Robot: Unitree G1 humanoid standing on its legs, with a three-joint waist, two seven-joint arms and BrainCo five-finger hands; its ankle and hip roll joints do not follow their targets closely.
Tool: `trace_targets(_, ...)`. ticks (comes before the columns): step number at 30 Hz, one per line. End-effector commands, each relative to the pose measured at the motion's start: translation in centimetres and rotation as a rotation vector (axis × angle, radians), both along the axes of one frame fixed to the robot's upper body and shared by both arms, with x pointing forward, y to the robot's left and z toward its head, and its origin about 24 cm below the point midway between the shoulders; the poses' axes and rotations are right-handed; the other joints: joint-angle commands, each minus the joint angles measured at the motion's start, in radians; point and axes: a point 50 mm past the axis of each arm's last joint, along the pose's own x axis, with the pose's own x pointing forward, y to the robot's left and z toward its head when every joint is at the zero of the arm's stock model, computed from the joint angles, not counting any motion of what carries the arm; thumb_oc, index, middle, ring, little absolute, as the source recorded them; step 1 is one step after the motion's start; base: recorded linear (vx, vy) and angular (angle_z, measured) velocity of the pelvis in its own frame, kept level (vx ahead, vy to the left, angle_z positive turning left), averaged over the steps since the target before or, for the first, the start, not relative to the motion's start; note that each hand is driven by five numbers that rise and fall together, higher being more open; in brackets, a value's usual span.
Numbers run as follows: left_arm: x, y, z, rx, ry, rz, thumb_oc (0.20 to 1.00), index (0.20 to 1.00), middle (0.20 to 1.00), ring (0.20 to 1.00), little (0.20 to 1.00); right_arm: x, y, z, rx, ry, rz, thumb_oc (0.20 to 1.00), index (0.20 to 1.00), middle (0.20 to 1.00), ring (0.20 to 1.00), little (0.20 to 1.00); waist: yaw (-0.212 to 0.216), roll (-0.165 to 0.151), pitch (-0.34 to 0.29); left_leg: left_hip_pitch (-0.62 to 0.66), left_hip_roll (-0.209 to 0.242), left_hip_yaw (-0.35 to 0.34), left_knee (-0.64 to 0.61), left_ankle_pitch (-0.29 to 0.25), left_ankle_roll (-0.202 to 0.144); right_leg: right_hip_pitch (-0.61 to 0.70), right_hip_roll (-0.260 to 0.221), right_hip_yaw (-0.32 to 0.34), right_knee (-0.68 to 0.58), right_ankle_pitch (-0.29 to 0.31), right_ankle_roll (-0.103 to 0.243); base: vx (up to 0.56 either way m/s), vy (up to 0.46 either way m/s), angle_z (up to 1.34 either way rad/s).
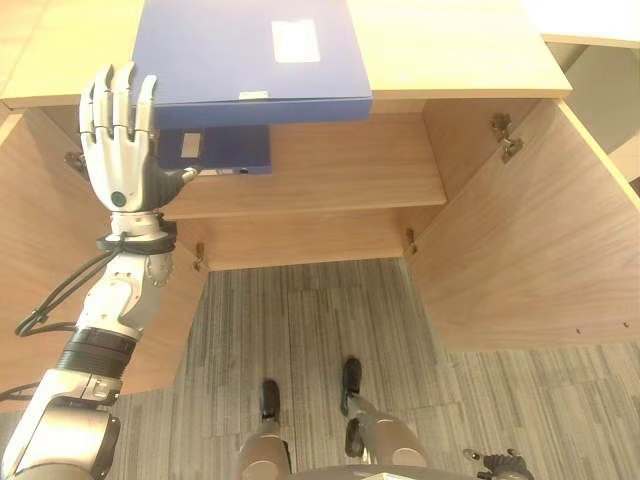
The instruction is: Put the empty folder in the office cabinet
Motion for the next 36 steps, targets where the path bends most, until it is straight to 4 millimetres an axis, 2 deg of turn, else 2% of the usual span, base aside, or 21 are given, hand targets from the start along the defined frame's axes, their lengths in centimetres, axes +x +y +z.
trace_targets(1, 1.4, 1.1, 3.7, 0.109, -0.071, 0.063, 1.0, 1.0, 1.0, 1.0, 1.0, 0.6, -2.5, 0.9, -0.102, 0.006, 0.042, 1.0, 1.0, 1.0, 1.0, 1.0, -0.022, 0.005, -0.017, -0.069, 0.03, 0.062, -0.006, -0.072, -0.026, 0.024, -0.053, -0.025, -0.005, -0.108, 0.097, 0.0, 0.007, -0.04)
trace_targets(9, 4.5, -0.8, 4.4, 0.172, -0.001, 0.065, 1.0, 1.0, 1.0, 1.0, 1.0, 1.6, -3.1, 1.3, -0.124, -0.036, 0.03, 1.0, 1.0, 1.0, 1.0, 1.0, -0.056, 0.006, -0.005, -0.102, 0.033, 0.063, -0.006, -0.064, -0.025, -0.016, -0.05, -0.018, -0.005, -0.093, 0.102, 0.0, 0.003, -0.03)
trace_targets(16, 5.4, -2.0, 5.6, 0.197, -0.014, 0.045, 1.0, 1.0, 1.0, 1.0, 1.0, 1.4, -3.3, 1.3, -0.134, -0.031, 0.021, 1.0, 1.0, 1.0, 1.0, 1.0, -0.064, 0.003, 0.006, -0.122, 0.038, 0.068, -0.006, -0.055, -0.026, -0.04, -0.051, -0.014, -0.005, -0.085, 0.105, 0.0, -0.001, -0.01)
trace_targets(26, 5.7, -2.4, 7.2, 0.237, -0.049, 0.053, 1.0, 1.0, 1.0, 1.0, 1.0, 1.3, -3.5, 1.4, -0.143, -0.026, 0.015, 1.0, 1.0, 1.0, 1.0, 1.0, -0.074, 0.001, 0.007, -0.136, 0.046, 0.077, -0.006, -0.053, -0.03, -0.062, -0.048, -0.01, -0.005, -0.081, 0.108, 0.0, -0.002, -0.01)
trace_targets(27, 5.7, -2.4, 7.4, 0.245, -0.051, 0.051, 0.661, 0.661, 0.661, 0.661, 0.661, 1.3, -3.5, 1.4, -0.144, -0.028, 0.014, 1.0, 1.0, 1.0, 1.0, 1.0, -0.075, 0.002, 0.005, -0.139, 0.047, 0.078, -0.006, -0.053, -0.03, -0.066, -0.048, -0.011, -0.005, -0.08, 0.108, 0.0, 0.0, 0.0)
trace_targets(28, 5.7, -2.4, 7.7, 0.258, -0.053, 0.05, 0.448, 0.448, 0.448, 0.448, 0.448, 1.3, -3.7, 1.4, -0.146, -0.031, 0.007, 1.0, 1.0, 1.0, 1.0, 1.0, -0.076, 0.004, 0.004, -0.142, 0.047, 0.079, -0.006, -0.052, -0.031, -0.069, -0.048, -0.01, -0.005, -0.079, 0.109, 0.0, 0.0, 0.0)
trace_targets(29, 5.7, -2.4, 7.7, 0.258, -0.053, 0.05, 0.2, 0.2, 0.2, 0.2, 0.2, 1.3, -3.6, 1.4, -0.145, -0.031, 0.007, 1.0, 1.0, 1.0, 1.0, 1.0, -0.076, 0.003, 0.004, -0.142, 0.047, 0.079, -0.006, -0.052, -0.031, -0.07, -0.048, -0.01, -0.005, -0.078, 0.109, 0.0, 0.0, 0.0)
trace_targets(33, 5.8, -1.9, 8.6, 0.304, -0.053, 0.069, 0.2, 0.2, 0.2, 0.2, 0.2, 1.6, -4.0, 1.6, -0.149, -0.047, -0.016, 1.0, 1.0, 1.0, 1.0, 1.0, -0.078, 0.006, -0.005, -0.152, 0.051, 0.08, -0.006, -0.05, -0.032, -0.078, -0.047, -0.011, -0.005, -0.077, 0.114, 0.0, 0.0, 0.0)
trace_targets(36, 5.9, -1.0, 10.0, 0.364, -0.052, 0.111, 0.2, 0.2, 0.2, 0.2, 0.2, 2.1, -4.9, 2.1, -0.163, -0.089, -0.069, 1.0, 1.0, 1.0, 1.0, 1.0, -0.087, 0.01, -0.018, -0.169, 0.054, 0.08, -0.006, -0.047, -0.034, -0.094, -0.046, -0.011, -0.005, -0.072, 0.12, -0.01, 0.001, -0.01)
